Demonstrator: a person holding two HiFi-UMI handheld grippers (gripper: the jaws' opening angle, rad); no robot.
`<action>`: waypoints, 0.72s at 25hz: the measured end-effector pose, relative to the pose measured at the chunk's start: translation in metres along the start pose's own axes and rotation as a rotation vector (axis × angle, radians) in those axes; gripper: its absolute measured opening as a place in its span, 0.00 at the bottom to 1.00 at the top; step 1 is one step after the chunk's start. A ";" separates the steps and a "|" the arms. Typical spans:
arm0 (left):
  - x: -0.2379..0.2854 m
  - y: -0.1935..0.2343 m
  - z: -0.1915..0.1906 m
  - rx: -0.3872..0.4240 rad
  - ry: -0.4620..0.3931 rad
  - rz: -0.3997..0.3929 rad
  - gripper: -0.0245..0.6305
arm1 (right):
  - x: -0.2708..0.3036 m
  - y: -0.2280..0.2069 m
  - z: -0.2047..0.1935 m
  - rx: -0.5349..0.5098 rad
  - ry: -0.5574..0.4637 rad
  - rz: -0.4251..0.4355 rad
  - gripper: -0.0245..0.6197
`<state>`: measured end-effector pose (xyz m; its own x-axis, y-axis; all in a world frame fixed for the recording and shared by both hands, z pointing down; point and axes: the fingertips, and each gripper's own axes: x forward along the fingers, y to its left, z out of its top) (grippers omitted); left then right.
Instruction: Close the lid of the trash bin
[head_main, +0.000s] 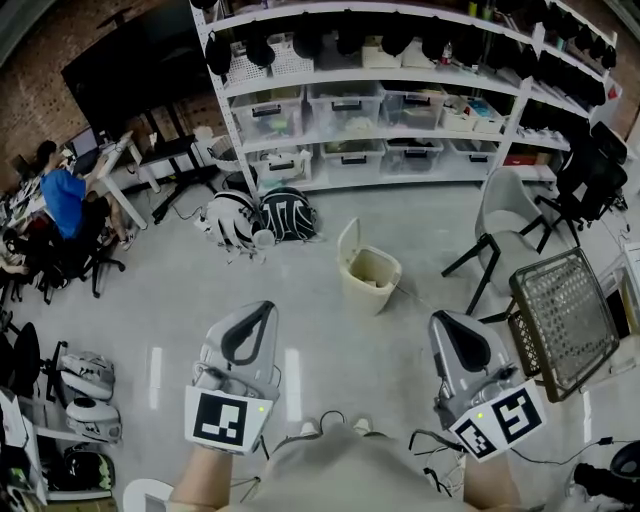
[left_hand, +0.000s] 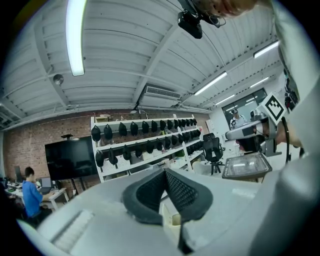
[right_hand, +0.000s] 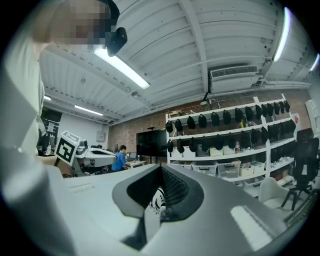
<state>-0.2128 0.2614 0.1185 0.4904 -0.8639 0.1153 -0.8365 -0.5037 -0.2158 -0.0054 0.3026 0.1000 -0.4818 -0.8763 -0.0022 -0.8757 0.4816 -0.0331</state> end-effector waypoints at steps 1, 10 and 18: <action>0.002 -0.002 0.000 0.000 0.002 0.005 0.04 | 0.001 -0.003 -0.001 -0.001 0.001 0.006 0.04; 0.027 -0.023 -0.013 -0.005 0.032 0.056 0.04 | 0.004 -0.036 -0.013 -0.036 0.004 0.048 0.04; 0.055 -0.027 -0.019 -0.001 0.032 0.054 0.04 | 0.016 -0.060 -0.029 -0.037 0.020 0.038 0.04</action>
<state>-0.1677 0.2277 0.1488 0.4362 -0.8897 0.1345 -0.8619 -0.4561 -0.2215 0.0385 0.2601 0.1307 -0.5151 -0.8570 0.0169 -0.8570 0.5152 0.0034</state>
